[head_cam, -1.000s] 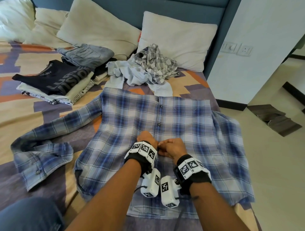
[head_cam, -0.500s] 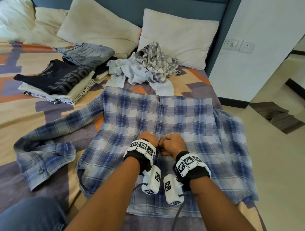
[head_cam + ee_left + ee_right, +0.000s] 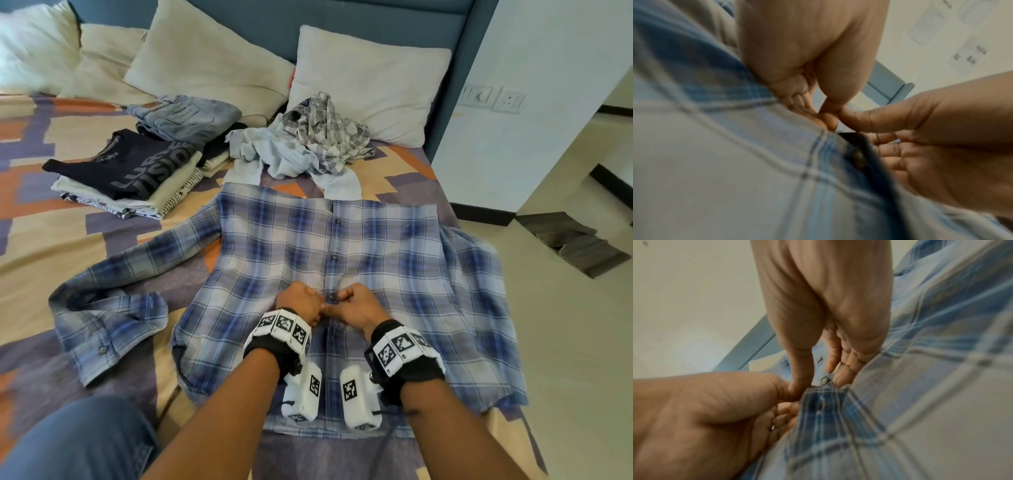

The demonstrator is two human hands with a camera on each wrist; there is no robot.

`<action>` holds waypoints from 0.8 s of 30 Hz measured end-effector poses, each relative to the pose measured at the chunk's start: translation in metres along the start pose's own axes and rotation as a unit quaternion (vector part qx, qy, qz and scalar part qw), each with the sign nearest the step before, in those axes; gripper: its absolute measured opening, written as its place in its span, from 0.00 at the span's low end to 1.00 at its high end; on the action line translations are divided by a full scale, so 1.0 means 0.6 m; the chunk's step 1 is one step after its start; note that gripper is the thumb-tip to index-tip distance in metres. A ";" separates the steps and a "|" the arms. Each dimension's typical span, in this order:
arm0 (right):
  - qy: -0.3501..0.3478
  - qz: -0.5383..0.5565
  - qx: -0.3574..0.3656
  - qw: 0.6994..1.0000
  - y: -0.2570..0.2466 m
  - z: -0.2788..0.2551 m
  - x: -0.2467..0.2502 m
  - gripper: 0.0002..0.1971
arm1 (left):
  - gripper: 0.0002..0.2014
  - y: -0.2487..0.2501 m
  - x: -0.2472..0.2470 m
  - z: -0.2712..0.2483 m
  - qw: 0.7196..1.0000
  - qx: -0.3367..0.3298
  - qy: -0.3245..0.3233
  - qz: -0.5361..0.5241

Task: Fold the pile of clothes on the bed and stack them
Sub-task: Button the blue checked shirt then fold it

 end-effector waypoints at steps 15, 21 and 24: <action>0.119 -0.197 0.083 0.970 -0.001 -0.142 0.006 0.09 | 0.12 -0.006 -0.002 -0.129 0.992 -0.053 0.048 0.107; 0.085 -0.161 0.117 0.976 0.013 -0.146 -0.013 0.19 | 0.13 -0.016 -0.012 -0.117 0.997 -0.066 -0.006 0.047; 0.056 -0.027 0.081 0.995 0.037 -0.132 -0.002 0.26 | 0.10 -0.031 -0.017 -0.108 0.998 -0.057 -0.017 -0.005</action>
Point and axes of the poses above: each hand's wrist, its own z-axis towards the middle knuckle, its own x-axis out of the back of the hand, y = z × x, the point moved 9 cm from there along z, towards the middle knuckle, and after that the axes turned 4 degrees about -y, right-handed, at the moved point
